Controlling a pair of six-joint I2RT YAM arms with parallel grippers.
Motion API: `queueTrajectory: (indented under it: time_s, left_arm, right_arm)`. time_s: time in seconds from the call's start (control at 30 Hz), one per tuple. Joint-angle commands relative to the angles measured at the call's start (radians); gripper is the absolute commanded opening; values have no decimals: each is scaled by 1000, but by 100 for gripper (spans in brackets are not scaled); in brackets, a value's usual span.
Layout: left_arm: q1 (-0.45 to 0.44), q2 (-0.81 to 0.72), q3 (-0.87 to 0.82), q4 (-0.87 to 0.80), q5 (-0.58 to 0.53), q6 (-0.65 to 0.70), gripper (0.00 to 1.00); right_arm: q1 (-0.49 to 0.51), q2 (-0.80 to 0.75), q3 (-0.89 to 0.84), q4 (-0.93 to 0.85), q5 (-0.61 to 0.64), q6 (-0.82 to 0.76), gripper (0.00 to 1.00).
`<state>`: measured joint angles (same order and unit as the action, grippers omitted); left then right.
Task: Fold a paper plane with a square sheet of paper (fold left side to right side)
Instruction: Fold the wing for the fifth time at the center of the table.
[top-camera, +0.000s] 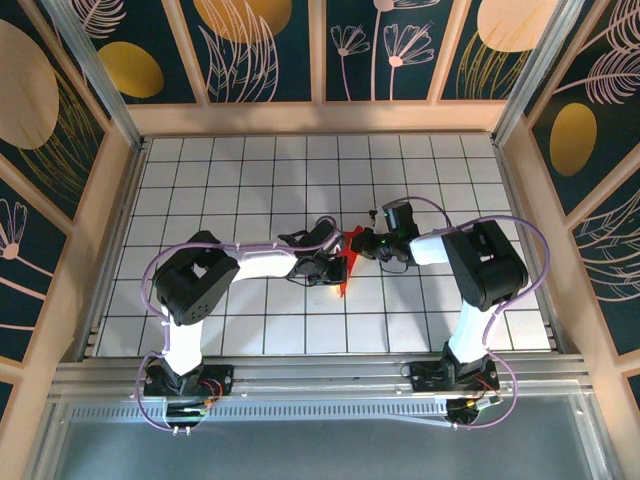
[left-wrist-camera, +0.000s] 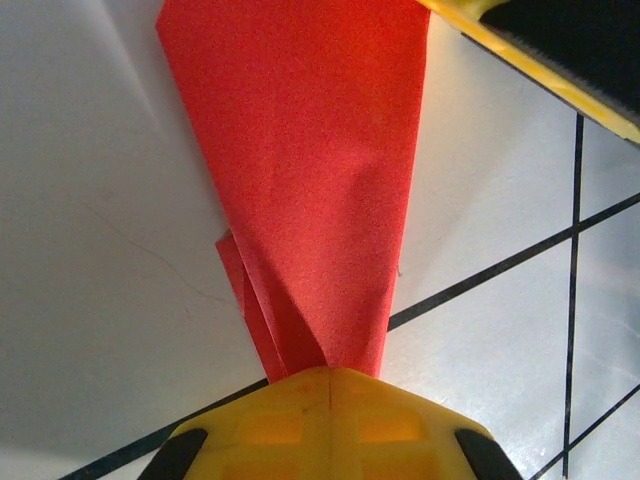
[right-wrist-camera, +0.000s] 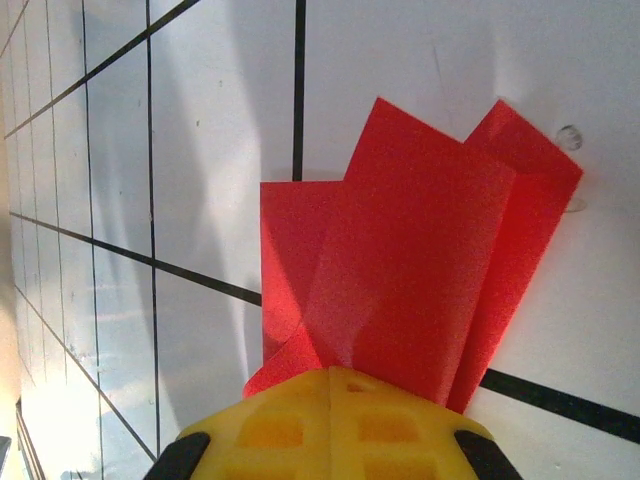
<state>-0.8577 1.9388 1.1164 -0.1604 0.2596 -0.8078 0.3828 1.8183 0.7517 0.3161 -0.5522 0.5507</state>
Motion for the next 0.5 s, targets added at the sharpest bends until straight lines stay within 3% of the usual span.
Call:
queueTrajectory:
  time_s: [0.0, 0.47]
  left_arm:
    - [13, 86, -36, -179, -139, 21, 0]
    - [12, 91, -33, -181, -141, 21, 0]
  right_arm:
    - [-28, 31, 27, -13, 32, -33, 0]
    - [-85, 66, 96, -64, 32, -64, 0]
